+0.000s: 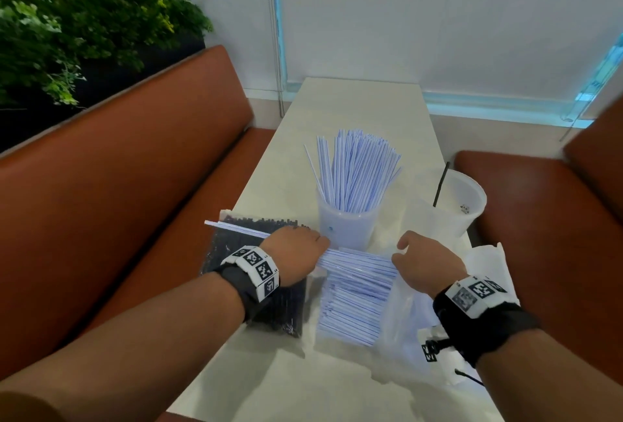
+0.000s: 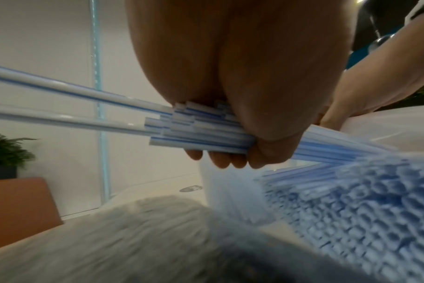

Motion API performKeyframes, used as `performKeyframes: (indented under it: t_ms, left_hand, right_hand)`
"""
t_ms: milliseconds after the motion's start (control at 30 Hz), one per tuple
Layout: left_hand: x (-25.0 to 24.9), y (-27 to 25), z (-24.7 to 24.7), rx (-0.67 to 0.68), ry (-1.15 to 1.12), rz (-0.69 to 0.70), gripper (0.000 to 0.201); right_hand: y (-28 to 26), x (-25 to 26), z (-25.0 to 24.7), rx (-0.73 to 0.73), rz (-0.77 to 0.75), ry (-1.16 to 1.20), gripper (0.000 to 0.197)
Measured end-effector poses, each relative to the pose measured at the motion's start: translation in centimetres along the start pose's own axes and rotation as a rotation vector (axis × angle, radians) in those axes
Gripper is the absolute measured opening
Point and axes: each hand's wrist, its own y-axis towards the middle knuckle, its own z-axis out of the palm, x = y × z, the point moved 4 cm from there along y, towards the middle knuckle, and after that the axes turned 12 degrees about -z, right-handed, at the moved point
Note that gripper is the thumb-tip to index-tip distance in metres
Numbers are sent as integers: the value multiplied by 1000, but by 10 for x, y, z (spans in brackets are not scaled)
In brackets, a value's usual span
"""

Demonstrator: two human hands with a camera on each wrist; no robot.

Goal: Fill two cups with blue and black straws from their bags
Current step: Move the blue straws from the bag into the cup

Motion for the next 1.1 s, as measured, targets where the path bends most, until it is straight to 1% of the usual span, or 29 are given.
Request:
performKeyframes:
  t_ms: [133,200,267,333,367,433,500,533,600,667,733,833,900,1000,1033,1067,1100]
  left_hand:
    - [33,-14,13,-24,-51,-52,32]
    - [46,-20,18,-26,-69,-86,28]
    - [56,-25,22,-15,-94,-124,28]
    - [64,-30,26,-3,-113,-153,27]
    - [67,-31,27,-5,-126,-167,26]
    - [71,-33,27,-29,-162,-188,25]
    - [72,-34,25,-76,-204,-190,25]
    - [71,-33,23,-102,-229,-186,25]
    - [69,-32,17,-147,-289,-177,26]
    - [63,-28,9,-177,-328,-163,28]
    - [56,-24,1,-194,-327,-145,30]
    - [42,-17,-9,-209,-306,-132,29]
    - [32,-13,-15,-210,-285,-118,29]
    - [12,-5,-24,-205,-278,-69,32]
    - [6,-3,-27,-206,-277,-56,34]
    - [1,-1,-30,-214,-274,-51,36]
    - [-2,1,-33,-227,-271,-50,37]
  right_hand:
    - [-2,-2,4,-14,-1,18,20]
    - [-3,-1,5,-19,-1,24,25]
    - [-4,1,6,-24,-2,36,33]
    - [-4,4,2,-79,-6,88,42]
    - [-3,6,-1,-138,-22,131,44]
    - [-4,11,-9,-292,-96,298,44]
    - [-8,16,-17,-424,-178,546,40]
    - [-10,19,-19,-463,-197,676,39]
    - [-16,25,-22,-500,-178,926,43]
    - [-18,28,-21,-501,-142,1070,47]
    - [-18,32,-21,-467,-120,1114,49]
    - [-19,34,-28,-438,-99,1176,41]
    - [-20,36,-34,-416,-151,1117,33]
    - [-20,42,-34,-308,-226,975,34]
    - [-21,43,-34,-308,-232,960,34]
    - [-21,42,-37,-352,-220,967,32]
    - [-22,38,-41,-437,-183,1006,30]
